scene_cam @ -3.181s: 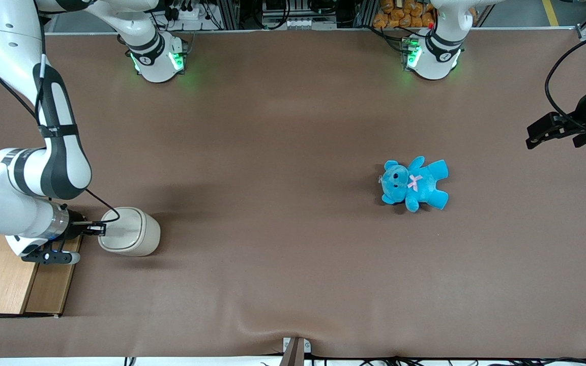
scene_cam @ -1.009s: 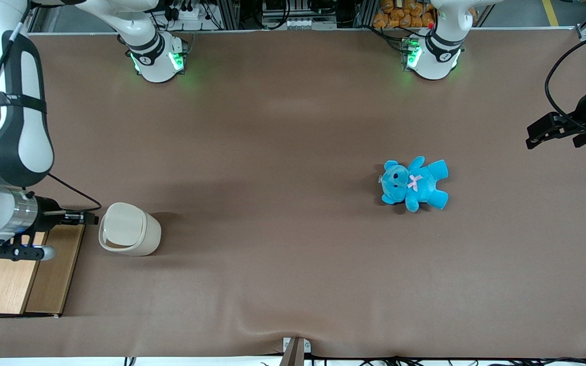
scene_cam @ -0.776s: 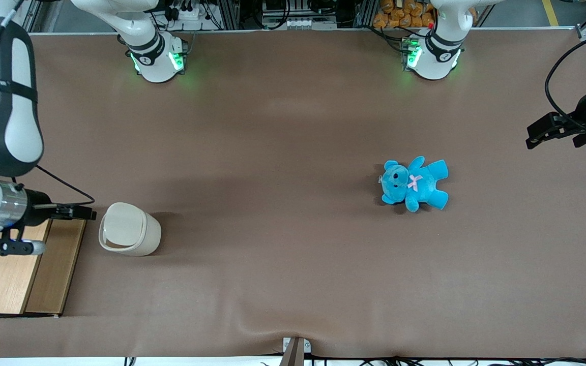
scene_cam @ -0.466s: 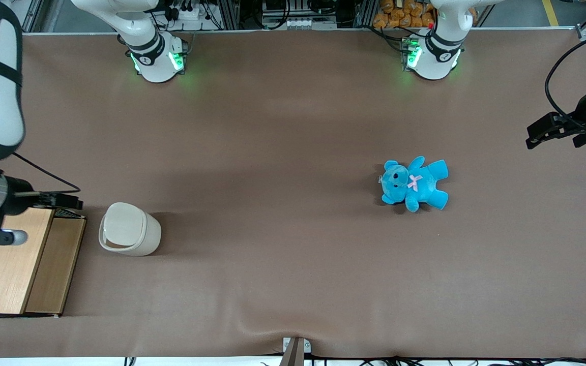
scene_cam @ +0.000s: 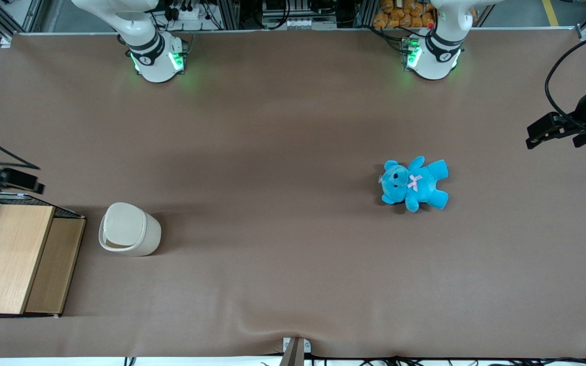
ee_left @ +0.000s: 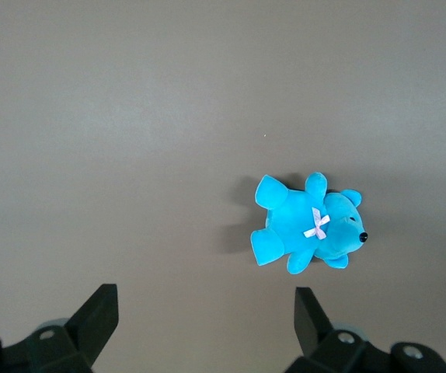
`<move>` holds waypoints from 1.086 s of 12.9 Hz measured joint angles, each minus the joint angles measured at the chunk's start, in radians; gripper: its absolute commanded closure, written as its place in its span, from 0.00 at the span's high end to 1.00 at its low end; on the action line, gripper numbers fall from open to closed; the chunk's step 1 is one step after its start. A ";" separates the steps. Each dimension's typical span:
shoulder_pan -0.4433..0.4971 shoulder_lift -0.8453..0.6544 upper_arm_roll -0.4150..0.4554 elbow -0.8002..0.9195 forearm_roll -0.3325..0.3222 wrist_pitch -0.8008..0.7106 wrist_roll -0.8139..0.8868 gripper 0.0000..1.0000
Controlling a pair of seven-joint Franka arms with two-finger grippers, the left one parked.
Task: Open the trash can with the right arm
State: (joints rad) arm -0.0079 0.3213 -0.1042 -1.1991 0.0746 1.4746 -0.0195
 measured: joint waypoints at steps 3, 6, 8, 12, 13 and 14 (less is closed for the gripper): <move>-0.002 -0.044 -0.017 -0.004 -0.011 -0.040 0.000 1.00; -0.002 -0.108 -0.021 -0.067 -0.015 -0.044 0.000 1.00; -0.002 -0.166 -0.023 -0.141 -0.017 -0.027 0.000 1.00; -0.004 -0.230 -0.025 -0.224 -0.019 -0.005 0.000 1.00; -0.005 -0.230 -0.025 -0.229 -0.020 0.006 0.000 1.00; -0.005 -0.230 -0.025 -0.232 -0.021 0.013 0.000 1.00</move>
State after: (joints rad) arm -0.0126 0.0911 -0.1288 -1.4312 0.0531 1.4871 -0.0197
